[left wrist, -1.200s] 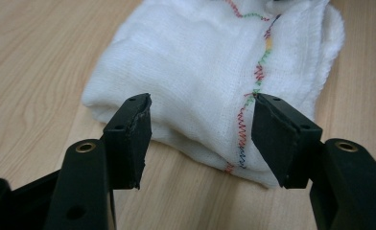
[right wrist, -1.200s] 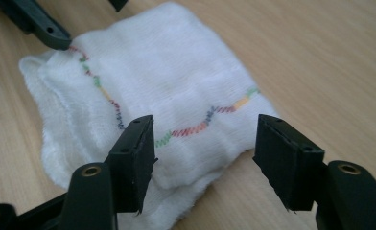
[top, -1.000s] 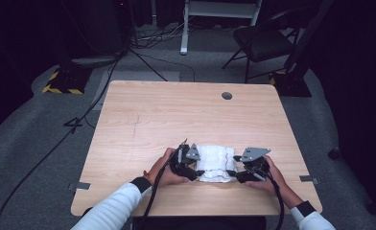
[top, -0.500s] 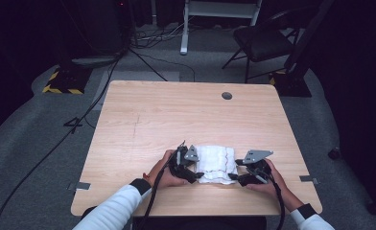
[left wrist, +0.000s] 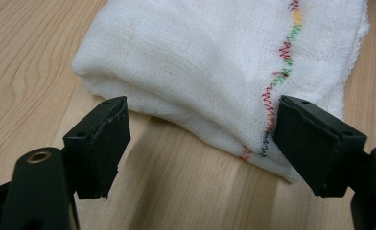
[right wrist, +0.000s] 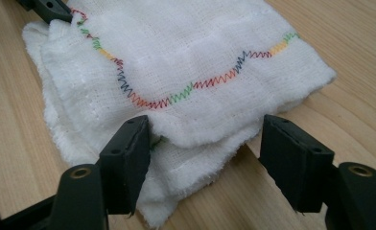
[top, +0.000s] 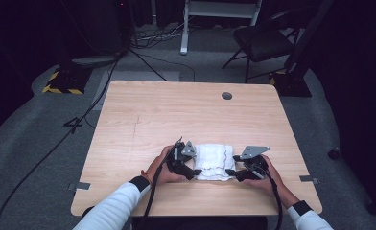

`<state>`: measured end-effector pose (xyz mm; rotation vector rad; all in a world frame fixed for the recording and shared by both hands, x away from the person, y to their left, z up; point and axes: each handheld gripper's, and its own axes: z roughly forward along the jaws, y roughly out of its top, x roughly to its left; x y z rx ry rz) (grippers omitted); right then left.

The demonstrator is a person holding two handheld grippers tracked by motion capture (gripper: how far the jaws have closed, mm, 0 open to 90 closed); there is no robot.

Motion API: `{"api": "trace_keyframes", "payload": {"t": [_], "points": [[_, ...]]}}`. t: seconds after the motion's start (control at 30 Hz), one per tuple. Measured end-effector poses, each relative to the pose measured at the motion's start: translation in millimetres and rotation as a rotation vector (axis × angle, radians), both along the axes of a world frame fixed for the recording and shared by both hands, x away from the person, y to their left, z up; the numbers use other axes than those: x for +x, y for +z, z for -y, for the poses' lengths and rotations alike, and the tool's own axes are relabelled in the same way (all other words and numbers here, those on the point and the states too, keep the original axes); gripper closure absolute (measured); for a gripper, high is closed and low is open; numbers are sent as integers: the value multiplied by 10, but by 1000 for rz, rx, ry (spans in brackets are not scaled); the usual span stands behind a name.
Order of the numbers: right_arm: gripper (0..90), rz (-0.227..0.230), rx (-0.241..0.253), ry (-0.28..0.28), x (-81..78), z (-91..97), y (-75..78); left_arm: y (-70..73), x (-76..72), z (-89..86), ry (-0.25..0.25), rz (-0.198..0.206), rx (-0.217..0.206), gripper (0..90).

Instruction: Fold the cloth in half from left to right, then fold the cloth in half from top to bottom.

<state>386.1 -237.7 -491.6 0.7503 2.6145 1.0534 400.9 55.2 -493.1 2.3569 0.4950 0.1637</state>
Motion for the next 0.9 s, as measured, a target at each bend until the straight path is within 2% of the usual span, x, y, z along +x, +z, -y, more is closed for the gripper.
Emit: {"api": "trace_keyframes", "payload": {"t": [0.27,0.6,0.83,0.9], "points": [[352,-25,14,7,76,-29,-9,9,23,-49,14,7,9,206],[361,-5,5,9,220,-193,-1,18,151,-188,65,6,24,186],[365,24,-26,11,356,-366,27,44,224,-291,114,16,47,178],[368,29,-34,15,361,-399,36,55,227,-304,112,19,51,179]]}}
